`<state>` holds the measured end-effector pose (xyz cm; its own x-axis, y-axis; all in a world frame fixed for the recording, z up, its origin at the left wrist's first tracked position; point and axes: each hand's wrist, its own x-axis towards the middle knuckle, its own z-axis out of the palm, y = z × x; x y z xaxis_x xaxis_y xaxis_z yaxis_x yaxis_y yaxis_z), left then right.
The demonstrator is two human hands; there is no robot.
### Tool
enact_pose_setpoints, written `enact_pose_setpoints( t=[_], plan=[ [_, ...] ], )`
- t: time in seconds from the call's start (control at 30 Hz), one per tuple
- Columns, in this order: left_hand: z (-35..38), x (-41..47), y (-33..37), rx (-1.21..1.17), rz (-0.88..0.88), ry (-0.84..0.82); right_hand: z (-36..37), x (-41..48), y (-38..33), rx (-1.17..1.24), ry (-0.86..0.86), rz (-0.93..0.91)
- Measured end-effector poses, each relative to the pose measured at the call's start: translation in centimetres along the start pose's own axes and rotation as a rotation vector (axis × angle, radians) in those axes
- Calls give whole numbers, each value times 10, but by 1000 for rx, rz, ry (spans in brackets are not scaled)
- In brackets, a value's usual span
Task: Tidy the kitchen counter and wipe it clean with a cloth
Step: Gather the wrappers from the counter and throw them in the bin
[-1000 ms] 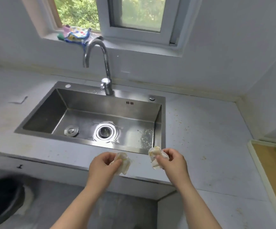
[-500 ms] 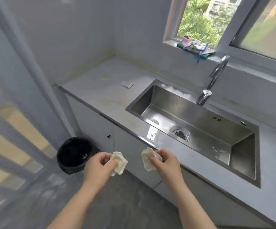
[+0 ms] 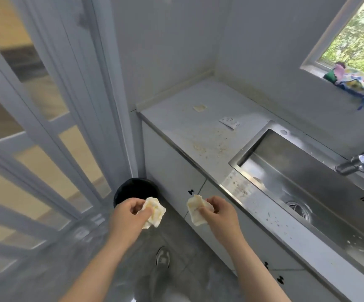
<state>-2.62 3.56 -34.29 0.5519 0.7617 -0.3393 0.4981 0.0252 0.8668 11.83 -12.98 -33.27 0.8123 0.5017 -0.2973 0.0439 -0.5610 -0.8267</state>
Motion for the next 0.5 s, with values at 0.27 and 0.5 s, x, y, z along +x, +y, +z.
enact_pose_setpoints(
  t=[0.27,0.5],
  plan=[
    [-28,105,38,161,-25,116,43,117,-47,2,-118,5],
    [-39,178,46,200,-73,99,73,182,-69,-49,-140,-6]
  ],
)
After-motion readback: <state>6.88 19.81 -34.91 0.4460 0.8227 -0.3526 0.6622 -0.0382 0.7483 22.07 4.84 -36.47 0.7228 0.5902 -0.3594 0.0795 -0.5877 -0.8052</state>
